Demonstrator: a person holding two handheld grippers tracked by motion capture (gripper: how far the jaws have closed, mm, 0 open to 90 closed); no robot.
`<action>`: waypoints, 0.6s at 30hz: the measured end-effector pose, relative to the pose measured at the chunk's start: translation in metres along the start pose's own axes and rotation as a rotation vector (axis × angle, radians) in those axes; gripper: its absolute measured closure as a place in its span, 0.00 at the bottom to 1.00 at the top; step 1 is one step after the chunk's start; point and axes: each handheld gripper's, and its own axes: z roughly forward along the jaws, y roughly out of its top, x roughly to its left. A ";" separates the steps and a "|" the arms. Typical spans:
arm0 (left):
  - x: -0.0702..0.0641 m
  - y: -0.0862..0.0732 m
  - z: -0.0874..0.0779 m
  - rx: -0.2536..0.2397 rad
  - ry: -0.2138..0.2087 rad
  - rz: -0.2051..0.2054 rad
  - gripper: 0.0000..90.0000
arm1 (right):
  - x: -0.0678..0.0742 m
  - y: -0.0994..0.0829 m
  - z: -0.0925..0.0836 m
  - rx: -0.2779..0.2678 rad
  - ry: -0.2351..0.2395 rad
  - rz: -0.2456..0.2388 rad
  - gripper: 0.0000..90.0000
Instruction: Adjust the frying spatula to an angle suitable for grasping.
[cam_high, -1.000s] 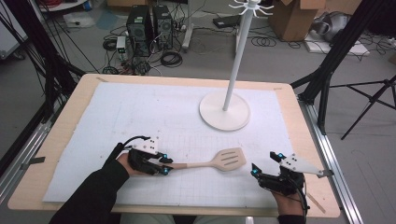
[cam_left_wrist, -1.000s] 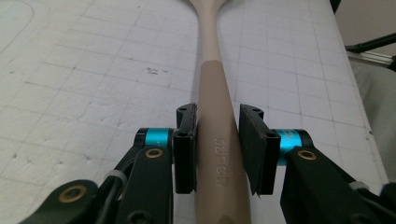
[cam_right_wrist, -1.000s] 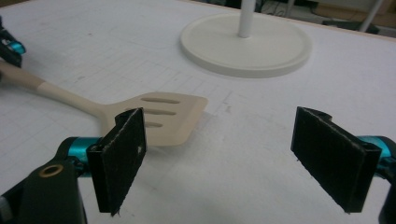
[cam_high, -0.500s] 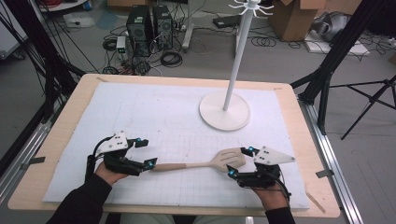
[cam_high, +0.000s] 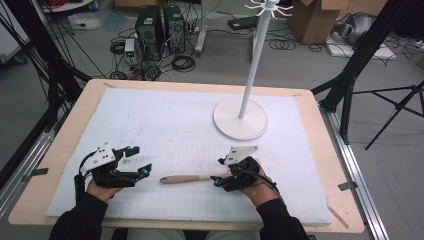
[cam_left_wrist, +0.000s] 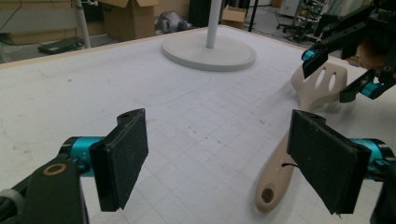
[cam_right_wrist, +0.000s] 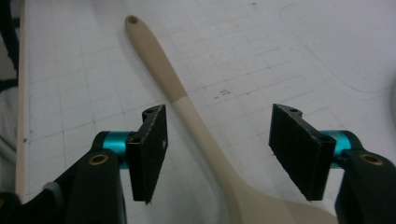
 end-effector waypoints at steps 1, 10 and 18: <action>0.000 0.000 0.000 0.001 0.001 0.000 0.23 | -0.001 0.003 0.004 0.025 0.018 -0.014 0.46; 0.000 -0.001 0.004 0.013 -0.005 -0.010 0.24 | -0.010 0.012 0.034 0.219 0.103 -0.085 0.60; 0.001 -0.002 0.004 0.013 -0.005 -0.017 0.24 | -0.016 0.010 0.041 0.248 0.153 -0.095 0.77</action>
